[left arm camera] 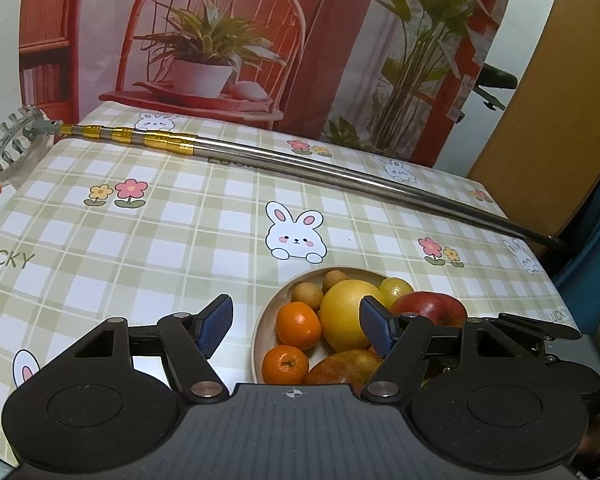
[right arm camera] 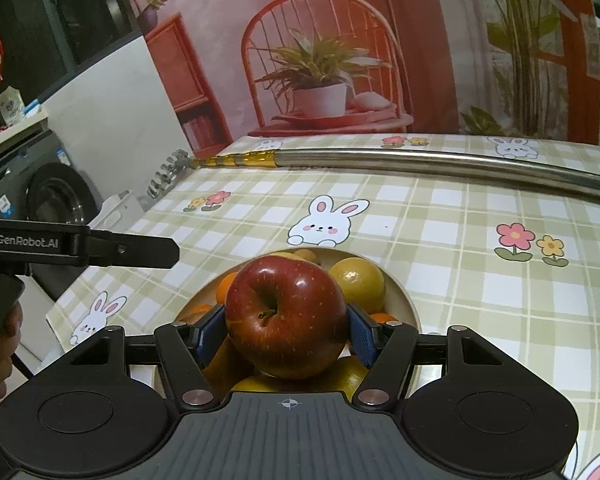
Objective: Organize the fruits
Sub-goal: 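Lower the apple onto the fruit pile and open the right tool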
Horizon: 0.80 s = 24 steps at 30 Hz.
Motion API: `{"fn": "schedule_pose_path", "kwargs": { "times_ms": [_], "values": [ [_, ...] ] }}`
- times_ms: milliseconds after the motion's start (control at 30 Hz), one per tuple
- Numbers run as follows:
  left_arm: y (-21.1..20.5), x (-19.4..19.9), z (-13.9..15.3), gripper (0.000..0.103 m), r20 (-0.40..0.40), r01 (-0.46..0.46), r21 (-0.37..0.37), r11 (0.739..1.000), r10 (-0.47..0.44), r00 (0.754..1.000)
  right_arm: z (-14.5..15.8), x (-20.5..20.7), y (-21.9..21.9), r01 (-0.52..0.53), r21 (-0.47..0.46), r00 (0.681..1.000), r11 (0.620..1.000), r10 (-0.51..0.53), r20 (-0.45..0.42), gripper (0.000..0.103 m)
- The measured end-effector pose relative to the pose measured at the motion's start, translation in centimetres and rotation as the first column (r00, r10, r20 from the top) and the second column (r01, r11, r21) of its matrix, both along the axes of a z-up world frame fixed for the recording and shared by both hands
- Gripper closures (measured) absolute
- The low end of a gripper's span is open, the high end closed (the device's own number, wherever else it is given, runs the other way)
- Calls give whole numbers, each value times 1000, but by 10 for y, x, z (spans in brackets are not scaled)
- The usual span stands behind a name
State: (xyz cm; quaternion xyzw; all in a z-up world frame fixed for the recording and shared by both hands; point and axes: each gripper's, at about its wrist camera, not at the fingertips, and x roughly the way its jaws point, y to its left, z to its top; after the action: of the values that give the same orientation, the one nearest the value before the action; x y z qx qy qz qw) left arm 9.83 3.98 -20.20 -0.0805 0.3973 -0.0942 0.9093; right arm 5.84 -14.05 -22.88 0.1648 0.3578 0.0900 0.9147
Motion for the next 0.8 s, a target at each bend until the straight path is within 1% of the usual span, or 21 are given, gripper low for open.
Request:
{"fn": "schedule_pose_path", "kwargs": {
  "times_ms": [267,667,767,800],
  "values": [
    [-4,-5,6,28,10,4,16,1000,-4,1000,0,-7,-5,38,4,999,999,-38,2,41],
    [-12,-14,16,24,34,13,37,999,-15,999,7,-18,-12,65,12,997,998,-65,40,35],
    [-13,-16,20,20,45,12,42,999,-14,999,11,-22,-14,86,2,995,996,-86,52,28],
    [-14,-16,22,18,48,11,44,999,-13,999,14,-23,-14,95,-8,994,995,-94,60,23]
  ]
}}
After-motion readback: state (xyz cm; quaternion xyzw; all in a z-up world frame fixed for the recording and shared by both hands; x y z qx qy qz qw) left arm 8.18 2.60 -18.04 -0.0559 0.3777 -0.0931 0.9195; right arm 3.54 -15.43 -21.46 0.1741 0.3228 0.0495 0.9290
